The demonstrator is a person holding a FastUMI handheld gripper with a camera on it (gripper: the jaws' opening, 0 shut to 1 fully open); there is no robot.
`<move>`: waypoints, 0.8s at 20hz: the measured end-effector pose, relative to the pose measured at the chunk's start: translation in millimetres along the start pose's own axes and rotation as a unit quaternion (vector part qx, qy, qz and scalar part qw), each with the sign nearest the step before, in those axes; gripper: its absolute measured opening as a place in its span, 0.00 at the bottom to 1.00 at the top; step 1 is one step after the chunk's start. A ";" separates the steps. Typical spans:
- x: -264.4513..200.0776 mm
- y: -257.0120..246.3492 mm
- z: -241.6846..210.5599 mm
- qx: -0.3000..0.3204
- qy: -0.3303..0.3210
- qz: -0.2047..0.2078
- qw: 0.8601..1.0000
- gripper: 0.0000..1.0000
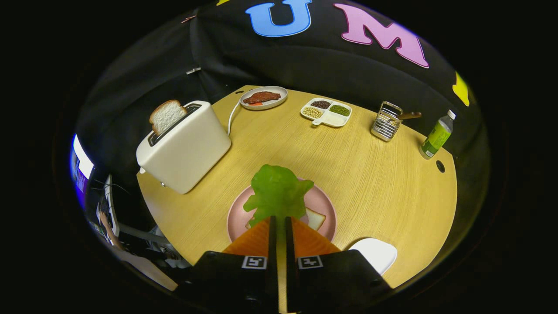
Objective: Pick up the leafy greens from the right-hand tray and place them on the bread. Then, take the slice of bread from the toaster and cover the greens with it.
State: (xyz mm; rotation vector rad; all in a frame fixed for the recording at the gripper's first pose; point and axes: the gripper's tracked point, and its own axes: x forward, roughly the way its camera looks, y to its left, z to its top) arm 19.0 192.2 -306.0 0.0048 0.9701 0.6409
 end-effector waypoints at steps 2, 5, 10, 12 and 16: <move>1.0 -5.5 -1.1 -0.002 0.000 -0.010 1.000 0.55; 1.3 -8.2 0.3 -0.001 -0.003 -0.015 1.000 0.98; -15.4 8.6 9.0 0.005 -0.016 0.004 1.000 0.95; -30.9 25.6 19.6 0.000 -0.027 0.018 0.999 0.95; -66.3 84.0 78.3 0.019 -0.082 0.068 0.994 0.95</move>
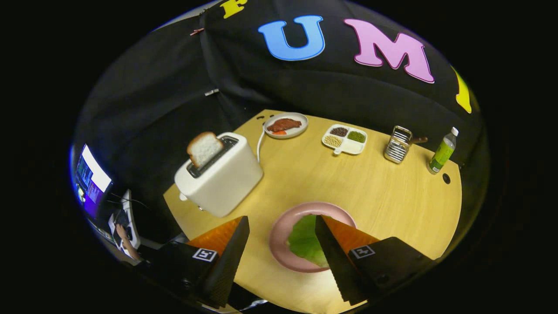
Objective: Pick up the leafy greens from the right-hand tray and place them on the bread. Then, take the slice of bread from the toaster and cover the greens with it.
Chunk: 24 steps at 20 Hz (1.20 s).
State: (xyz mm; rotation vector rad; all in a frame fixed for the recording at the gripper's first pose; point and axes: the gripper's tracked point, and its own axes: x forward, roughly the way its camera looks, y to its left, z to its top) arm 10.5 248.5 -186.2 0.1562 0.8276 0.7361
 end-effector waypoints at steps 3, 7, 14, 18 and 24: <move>0.6 36.7 38.3 0.003 -0.011 0.014 1.000 0.95; 28.8 92.0 79.8 0.016 -0.017 0.035 0.999 0.95; 106.9 169.0 98.2 -0.013 0.001 0.035 0.999 0.95; 153.8 182.3 90.7 0.004 0.025 0.000 1.000 0.95; 198.4 187.4 90.7 0.039 0.049 -0.058 0.996 0.95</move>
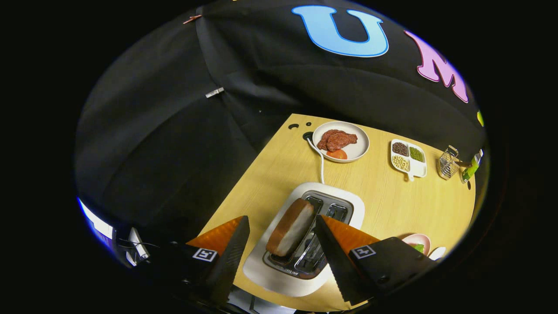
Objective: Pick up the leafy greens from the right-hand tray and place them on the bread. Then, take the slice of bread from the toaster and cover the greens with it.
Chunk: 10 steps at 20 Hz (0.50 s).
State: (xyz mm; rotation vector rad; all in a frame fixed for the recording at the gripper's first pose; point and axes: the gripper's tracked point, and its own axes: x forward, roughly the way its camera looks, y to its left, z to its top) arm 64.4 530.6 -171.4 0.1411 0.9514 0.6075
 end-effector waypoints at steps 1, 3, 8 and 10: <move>3.6 -1.0 -0.7 -0.002 0.002 -0.009 1.000 0.95; 9.0 -4.8 -3.3 -0.003 0.005 -0.029 1.000 0.91; 13.8 -13.4 -20.0 0.020 0.028 -0.065 0.997 0.34; 10.8 -20.2 -20.3 0.038 0.021 -0.079 0.996 0.18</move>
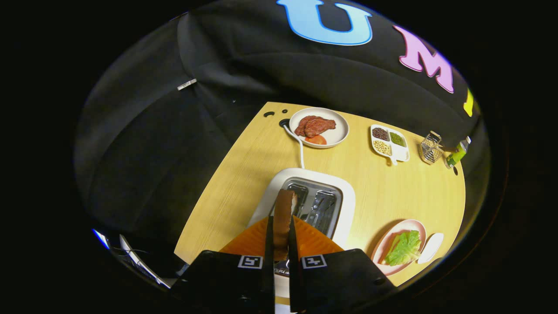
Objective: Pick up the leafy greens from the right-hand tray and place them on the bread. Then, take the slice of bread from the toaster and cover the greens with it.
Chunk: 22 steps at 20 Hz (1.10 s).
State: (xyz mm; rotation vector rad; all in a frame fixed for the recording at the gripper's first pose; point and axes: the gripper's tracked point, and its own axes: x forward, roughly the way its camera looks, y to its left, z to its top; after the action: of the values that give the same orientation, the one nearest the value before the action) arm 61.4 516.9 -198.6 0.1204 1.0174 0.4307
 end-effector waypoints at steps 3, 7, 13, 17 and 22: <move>-3.2 -0.4 1.5 0.013 -0.006 0.007 1.000 0.13; -14.9 3.2 4.4 0.009 -0.015 0.024 1.000 0.12; -56.7 3.3 26.8 0.006 -0.054 0.061 0.997 0.12; -94.3 -5.2 40.6 0.027 -0.080 0.104 0.991 0.12; -132.4 -55.4 48.7 0.051 -0.112 0.104 0.987 0.12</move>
State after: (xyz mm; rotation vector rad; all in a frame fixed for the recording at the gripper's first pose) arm 59.1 418.1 -83.6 0.3622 0.8071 0.5430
